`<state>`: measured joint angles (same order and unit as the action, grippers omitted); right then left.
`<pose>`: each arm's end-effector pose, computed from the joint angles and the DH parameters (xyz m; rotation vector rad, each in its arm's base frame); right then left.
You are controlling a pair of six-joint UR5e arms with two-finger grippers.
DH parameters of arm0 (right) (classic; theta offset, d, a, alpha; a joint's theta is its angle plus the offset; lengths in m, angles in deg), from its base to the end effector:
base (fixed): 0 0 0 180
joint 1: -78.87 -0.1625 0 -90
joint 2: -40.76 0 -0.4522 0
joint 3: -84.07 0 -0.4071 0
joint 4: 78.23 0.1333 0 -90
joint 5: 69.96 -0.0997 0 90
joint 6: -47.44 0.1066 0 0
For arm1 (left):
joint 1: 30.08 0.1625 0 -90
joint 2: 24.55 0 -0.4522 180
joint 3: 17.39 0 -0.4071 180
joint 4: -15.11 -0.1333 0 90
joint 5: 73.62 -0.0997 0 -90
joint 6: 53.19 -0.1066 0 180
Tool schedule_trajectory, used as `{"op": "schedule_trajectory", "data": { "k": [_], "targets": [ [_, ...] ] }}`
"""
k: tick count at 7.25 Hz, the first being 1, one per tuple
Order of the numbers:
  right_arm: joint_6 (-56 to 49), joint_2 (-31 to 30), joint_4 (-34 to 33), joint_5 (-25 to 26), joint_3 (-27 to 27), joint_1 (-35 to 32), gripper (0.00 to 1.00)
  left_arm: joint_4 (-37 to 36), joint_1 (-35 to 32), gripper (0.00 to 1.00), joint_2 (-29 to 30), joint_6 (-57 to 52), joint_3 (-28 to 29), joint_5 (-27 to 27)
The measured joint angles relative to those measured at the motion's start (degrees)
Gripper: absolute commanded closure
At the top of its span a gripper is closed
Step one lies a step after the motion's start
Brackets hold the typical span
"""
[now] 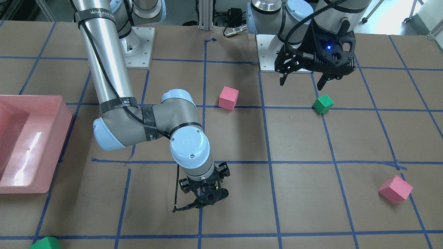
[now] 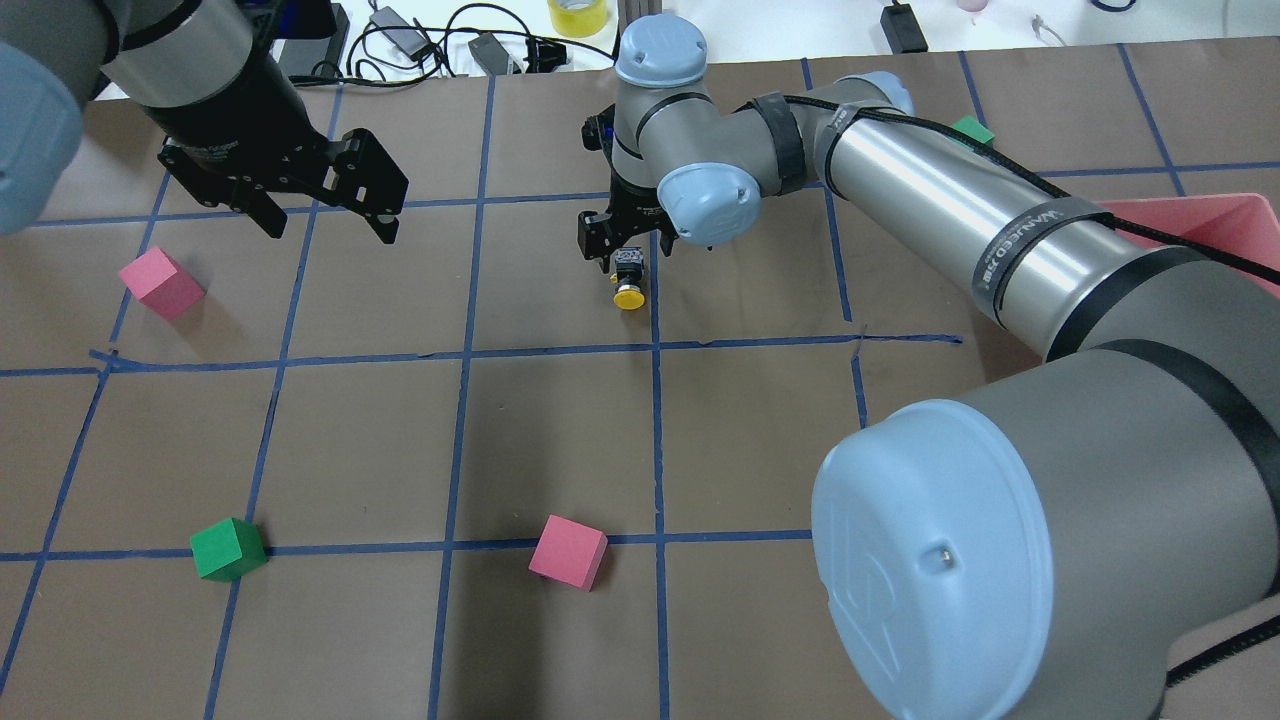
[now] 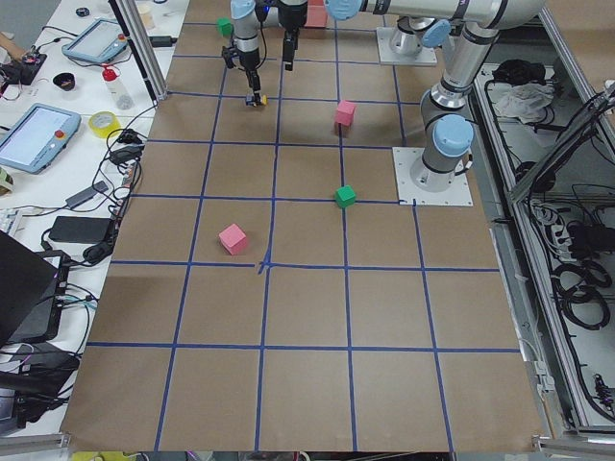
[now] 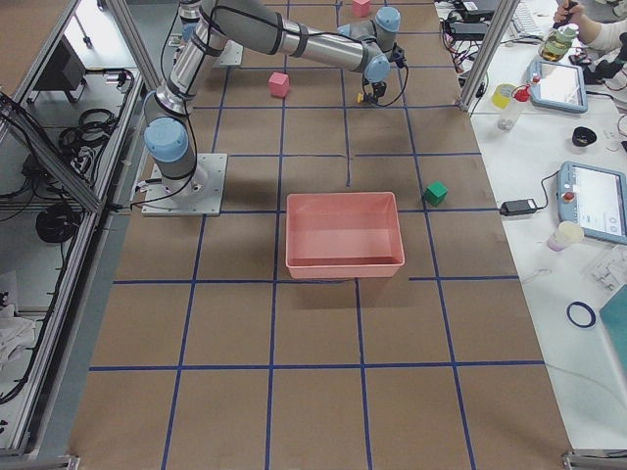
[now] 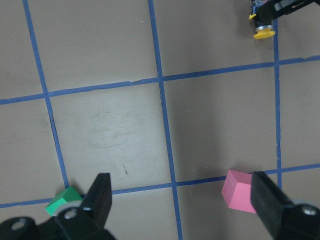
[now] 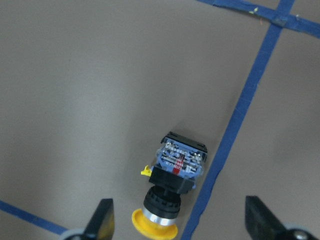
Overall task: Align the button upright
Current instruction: 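Release the switch and raise the right gripper while the left arm reaches in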
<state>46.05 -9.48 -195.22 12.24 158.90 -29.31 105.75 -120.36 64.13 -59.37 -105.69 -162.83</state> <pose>0.3786 -0.6792 0.2394 -0.5142 2.9563 -0.0323 -0.1372 -0.4995 0.5337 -0.1768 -3.1243 0.0660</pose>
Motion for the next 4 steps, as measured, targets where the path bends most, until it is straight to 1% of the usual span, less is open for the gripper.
{"op": "schedule_trajectory", "data": {
  "k": [1,2,4],
  "targets": [
    [0.0,-2.8,1.2,0.3,0.9,0.0,0.0,-0.2,-0.1,0.0,-0.1,0.3,-0.4,0.1],
    [0.0,-6.9,2.8,1.0,3.1,0.1,0.0,-1.0,-0.3,0.0,-0.4,0.8,-1.7,0.2],
    [0.1,-16.0,4.2,2.1,11.2,1.3,0.0,-4.4,-0.6,0.0,-2.1,1.9,-6.4,0.2]
  ]
}}
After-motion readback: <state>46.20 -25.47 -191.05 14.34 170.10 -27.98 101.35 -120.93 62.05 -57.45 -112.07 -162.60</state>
